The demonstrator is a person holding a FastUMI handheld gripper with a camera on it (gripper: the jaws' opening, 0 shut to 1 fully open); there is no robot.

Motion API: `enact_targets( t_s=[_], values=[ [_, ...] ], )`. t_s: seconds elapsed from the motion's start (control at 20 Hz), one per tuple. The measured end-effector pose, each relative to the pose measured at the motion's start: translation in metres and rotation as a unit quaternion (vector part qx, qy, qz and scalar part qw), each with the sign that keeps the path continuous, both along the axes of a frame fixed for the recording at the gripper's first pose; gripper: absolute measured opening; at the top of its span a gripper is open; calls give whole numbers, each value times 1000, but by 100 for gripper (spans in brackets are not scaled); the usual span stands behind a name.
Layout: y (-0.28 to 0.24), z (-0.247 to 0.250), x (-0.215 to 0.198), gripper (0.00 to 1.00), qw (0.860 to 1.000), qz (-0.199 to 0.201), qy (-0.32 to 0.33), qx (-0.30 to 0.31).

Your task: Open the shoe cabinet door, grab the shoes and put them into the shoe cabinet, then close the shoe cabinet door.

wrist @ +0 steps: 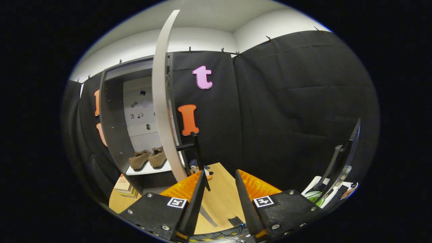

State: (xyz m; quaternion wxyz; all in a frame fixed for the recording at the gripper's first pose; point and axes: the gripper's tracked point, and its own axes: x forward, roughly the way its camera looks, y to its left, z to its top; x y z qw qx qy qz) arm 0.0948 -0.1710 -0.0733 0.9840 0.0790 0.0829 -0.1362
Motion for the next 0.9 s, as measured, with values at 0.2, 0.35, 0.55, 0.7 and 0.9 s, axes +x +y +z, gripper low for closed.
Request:
enact_targets(
  t_s=[0.2,0.35,0.55,0.7,0.9],
  values=[
    [7,1,13,60,1000,18,-17,13],
    [8,-1,11,61,1000,15,-9,3],
    [15,4,8,61,1000,16,-9,-8],
    [23,6,5,61,1000,15,-13,-10],
    [41,8,2,61,999,29,-15,-14]
  ],
)
